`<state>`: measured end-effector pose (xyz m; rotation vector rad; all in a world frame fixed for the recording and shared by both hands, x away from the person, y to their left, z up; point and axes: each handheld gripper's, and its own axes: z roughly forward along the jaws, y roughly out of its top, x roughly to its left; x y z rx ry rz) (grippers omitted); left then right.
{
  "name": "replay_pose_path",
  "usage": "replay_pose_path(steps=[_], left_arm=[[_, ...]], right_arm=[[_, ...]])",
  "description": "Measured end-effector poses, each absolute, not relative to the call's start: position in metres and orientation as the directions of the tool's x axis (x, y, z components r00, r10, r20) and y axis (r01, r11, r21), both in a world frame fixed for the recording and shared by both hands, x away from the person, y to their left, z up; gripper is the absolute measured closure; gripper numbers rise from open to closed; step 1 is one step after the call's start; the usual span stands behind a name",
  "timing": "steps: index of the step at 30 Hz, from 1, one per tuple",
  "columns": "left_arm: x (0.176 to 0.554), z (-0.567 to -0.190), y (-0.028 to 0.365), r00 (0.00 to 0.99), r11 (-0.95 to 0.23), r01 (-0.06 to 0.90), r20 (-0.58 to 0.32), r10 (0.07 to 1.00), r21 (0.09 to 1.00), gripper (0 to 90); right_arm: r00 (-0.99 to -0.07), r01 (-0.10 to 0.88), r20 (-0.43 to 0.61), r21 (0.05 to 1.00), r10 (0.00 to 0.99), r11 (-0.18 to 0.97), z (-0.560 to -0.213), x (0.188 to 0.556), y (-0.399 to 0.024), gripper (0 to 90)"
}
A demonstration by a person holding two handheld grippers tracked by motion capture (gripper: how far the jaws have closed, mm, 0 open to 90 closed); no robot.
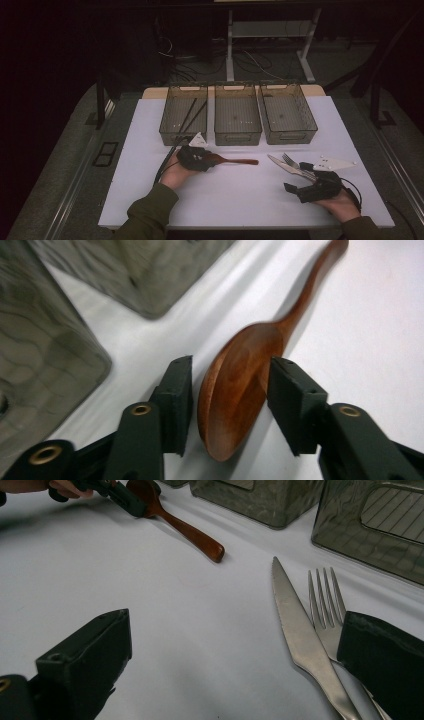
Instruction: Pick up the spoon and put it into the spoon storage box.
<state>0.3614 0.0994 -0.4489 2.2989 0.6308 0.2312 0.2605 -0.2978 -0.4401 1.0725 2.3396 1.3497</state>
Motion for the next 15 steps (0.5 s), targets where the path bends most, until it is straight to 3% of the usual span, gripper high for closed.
replay_pose_path(steps=[15], left_arm=[[0.3538, -0.4420, 0.0969, 0.890, -0.660, 0.319, 0.025, 0.455, 0.680, 78.7]], right_arm=[[-0.697, 0.483, 0.153, 0.823, 0.701, 0.300, -0.4401, 0.2600, -0.2980, 0.6]])
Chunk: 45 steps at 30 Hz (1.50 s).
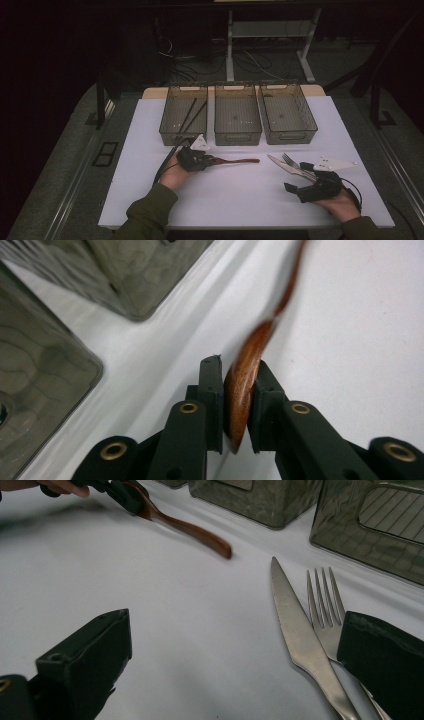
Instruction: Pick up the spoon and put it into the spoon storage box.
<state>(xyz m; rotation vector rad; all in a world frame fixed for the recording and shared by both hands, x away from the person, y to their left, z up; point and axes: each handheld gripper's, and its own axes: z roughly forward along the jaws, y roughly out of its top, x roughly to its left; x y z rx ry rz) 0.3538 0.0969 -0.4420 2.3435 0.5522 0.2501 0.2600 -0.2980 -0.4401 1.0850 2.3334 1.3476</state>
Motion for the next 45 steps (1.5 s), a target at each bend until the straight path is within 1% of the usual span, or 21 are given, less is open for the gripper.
replay_pose_path(steps=[3, 16, 23, 24, 36, 45], left_arm=[[0.353, -0.441, 0.095, 0.892, -0.668, 0.308, 0.038, 0.450, 0.678, 79.4], [0.350, -0.432, 0.094, 0.901, -0.643, 0.289, 0.025, 0.433, 0.709, 80.0], [0.350, -0.420, 0.094, 0.908, -0.624, 0.270, 0.022, 0.419, 0.733, 80.0], [0.350, -0.415, 0.093, 0.909, -0.609, 0.270, 0.011, 0.416, 0.746, 80.0], [0.353, -0.392, 0.086, 0.912, -0.578, 0.235, 0.028, 0.408, 0.781, 80.0], [0.371, -0.368, 0.081, 0.904, -0.546, 0.207, 0.055, 0.425, 0.812, 80.0]], right_arm=[[-0.700, 0.481, 0.151, 0.822, 0.698, 0.305, -0.440, 0.260, -0.298, 0.6], [-0.708, 0.466, 0.142, 0.830, 0.692, 0.307, -0.438, 0.257, -0.296, 0.6], [-0.708, 0.466, 0.146, 0.832, 0.690, 0.302, -0.438, 0.258, -0.297, 0.6], [-0.710, 0.465, 0.147, 0.832, 0.689, 0.302, -0.438, 0.259, -0.297, 0.6], [-0.708, 0.472, 0.157, 0.830, 0.689, 0.296, -0.439, 0.260, -0.297, 0.6], [-0.698, 0.482, 0.168, 0.829, 0.696, 0.283, -0.439, 0.262, -0.298, 0.6]])
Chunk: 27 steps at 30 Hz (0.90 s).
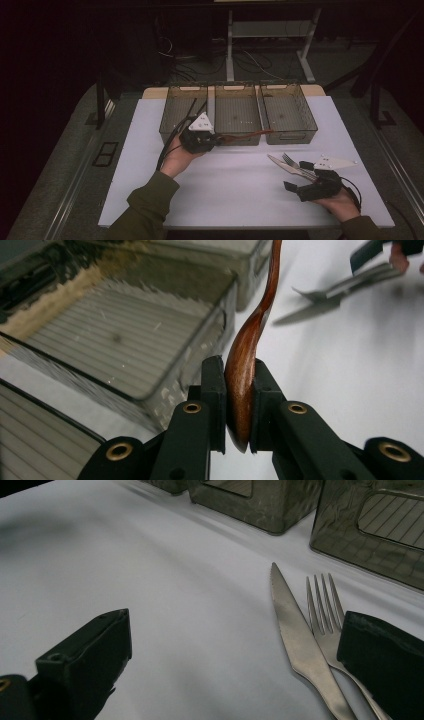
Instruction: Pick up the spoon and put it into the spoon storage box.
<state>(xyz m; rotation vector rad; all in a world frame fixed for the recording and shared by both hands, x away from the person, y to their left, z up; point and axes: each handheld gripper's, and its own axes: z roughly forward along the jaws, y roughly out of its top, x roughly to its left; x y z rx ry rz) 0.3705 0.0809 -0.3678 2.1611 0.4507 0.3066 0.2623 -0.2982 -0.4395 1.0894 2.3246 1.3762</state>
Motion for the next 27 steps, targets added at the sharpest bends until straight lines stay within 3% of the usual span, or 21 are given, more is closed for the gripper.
replay_pose_path(steps=[10, 27], left_arm=[[0.400, -0.355, 0.075, 0.874, -0.543, 0.215, 0.088, 0.478, 0.812, 80.0], [0.439, -0.375, 0.059, 0.803, -0.526, 0.312, 0.076, 0.591, 0.791, 79.8]], right_arm=[[-0.701, 0.475, 0.165, 0.834, 0.694, 0.281, -0.439, 0.262, -0.299, 0.6], [-0.699, 0.480, 0.166, 0.830, 0.695, 0.284, -0.440, 0.262, -0.298, 0.6]])
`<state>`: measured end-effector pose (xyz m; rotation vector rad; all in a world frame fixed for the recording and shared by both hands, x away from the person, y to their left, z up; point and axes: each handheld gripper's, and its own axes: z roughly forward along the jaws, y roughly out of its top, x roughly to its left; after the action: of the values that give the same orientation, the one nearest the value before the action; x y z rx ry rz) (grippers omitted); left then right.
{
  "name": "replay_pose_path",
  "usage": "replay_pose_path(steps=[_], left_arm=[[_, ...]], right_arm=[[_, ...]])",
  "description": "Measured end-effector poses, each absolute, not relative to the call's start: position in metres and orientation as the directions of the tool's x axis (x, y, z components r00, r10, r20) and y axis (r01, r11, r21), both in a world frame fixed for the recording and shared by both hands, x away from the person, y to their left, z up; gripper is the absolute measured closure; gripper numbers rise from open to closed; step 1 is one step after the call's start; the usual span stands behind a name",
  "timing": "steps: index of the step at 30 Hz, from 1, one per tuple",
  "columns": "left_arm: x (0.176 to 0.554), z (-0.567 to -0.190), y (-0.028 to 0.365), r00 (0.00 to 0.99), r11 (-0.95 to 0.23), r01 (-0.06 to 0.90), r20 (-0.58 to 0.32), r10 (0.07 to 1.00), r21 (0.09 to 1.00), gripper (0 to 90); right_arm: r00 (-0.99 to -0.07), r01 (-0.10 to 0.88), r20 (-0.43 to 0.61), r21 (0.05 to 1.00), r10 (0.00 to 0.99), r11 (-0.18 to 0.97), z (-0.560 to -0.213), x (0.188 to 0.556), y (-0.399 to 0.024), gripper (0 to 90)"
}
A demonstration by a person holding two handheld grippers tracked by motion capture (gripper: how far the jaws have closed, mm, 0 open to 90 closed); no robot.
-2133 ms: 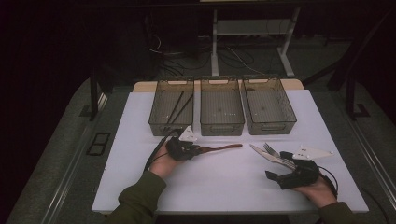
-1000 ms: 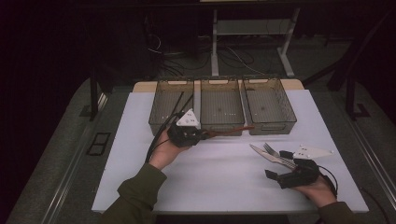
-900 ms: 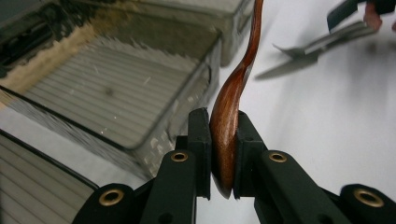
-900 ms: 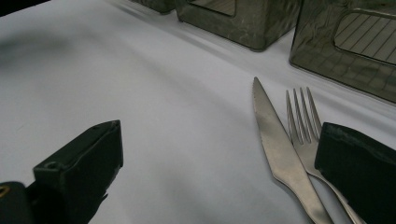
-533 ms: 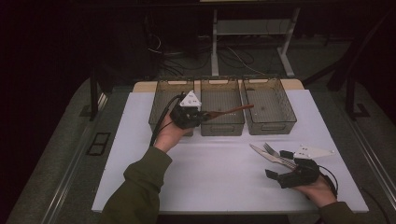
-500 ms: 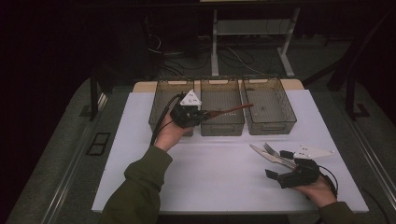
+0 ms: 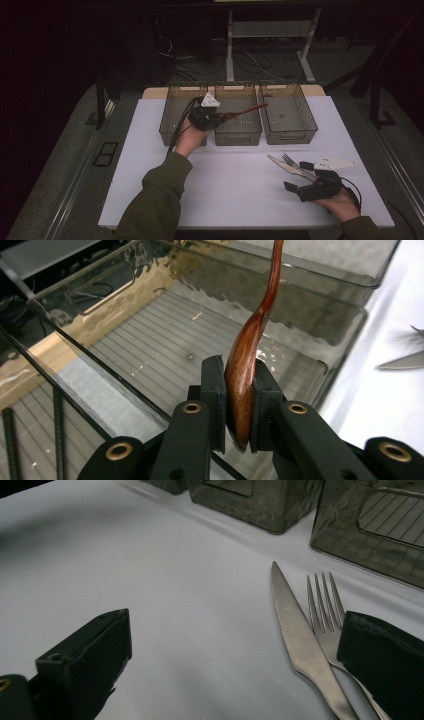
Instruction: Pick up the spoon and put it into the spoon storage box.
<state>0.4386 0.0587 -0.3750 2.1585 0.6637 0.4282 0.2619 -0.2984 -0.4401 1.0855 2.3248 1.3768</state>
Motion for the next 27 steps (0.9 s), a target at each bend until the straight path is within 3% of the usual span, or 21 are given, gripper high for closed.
replay_pose_path(steps=[15, 20, 27], left_arm=[[0.455, -0.390, 0.048, 0.765, -0.544, 0.398, 0.061, 0.642, 0.739, 78.3], [0.455, -0.390, 0.048, 0.762, -0.543, 0.402, 0.060, 0.645, 0.737, 64.7], [0.450, -0.381, 0.051, 0.776, -0.525, 0.379, 0.047, 0.628, 0.762, 58.5]], right_arm=[[-0.701, 0.480, 0.166, 0.830, 0.694, 0.285, -0.440, 0.262, -0.299, 0.6], [-0.699, 0.482, 0.169, 0.829, 0.694, 0.284, -0.440, 0.261, -0.299, 0.6], [-0.699, 0.483, 0.169, 0.828, 0.695, 0.284, -0.440, 0.261, -0.299, 0.6]])
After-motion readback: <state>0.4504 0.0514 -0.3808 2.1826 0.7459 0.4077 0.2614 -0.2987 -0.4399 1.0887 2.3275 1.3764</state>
